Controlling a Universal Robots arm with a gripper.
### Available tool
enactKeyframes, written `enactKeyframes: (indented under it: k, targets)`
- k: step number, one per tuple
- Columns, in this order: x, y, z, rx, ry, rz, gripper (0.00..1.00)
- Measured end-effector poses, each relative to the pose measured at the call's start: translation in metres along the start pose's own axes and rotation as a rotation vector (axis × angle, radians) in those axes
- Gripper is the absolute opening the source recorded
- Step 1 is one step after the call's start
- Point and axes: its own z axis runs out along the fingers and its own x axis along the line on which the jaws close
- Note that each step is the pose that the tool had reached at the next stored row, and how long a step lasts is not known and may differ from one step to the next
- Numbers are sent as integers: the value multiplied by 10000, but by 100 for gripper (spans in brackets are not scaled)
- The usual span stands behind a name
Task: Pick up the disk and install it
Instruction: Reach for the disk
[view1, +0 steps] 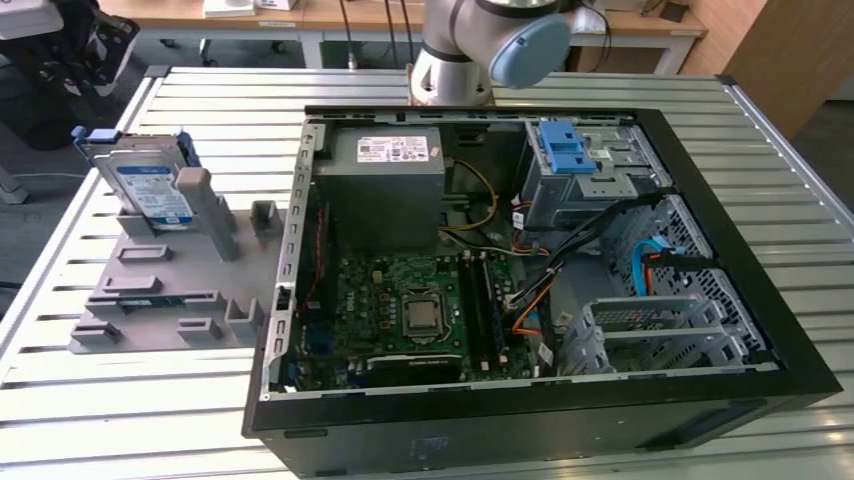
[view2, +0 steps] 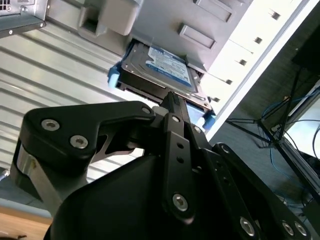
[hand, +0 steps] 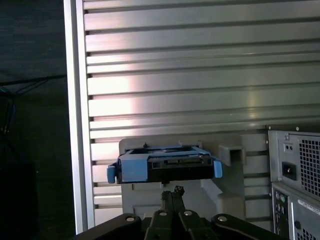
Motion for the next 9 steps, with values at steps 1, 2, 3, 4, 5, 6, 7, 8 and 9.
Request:
enactKeyframes:
  k: [1,2,3,4,5,6,7,8,9]
  targets:
    - [29,7,5,3,0,1,11]
    - [51,12,7,4,-1,1,11]
    - [74,15,10,4,0,1,11]
    - [97,19,13,4,-2,1,11]
    - [118,22,14,5,0,1,11]
    - [137,25,16,5,0,0,11]
    - [158,27,18,5,0,0,11]
    - [181,28,20,5,0,0,11]
    - [199,30,22,5,0,0,11]
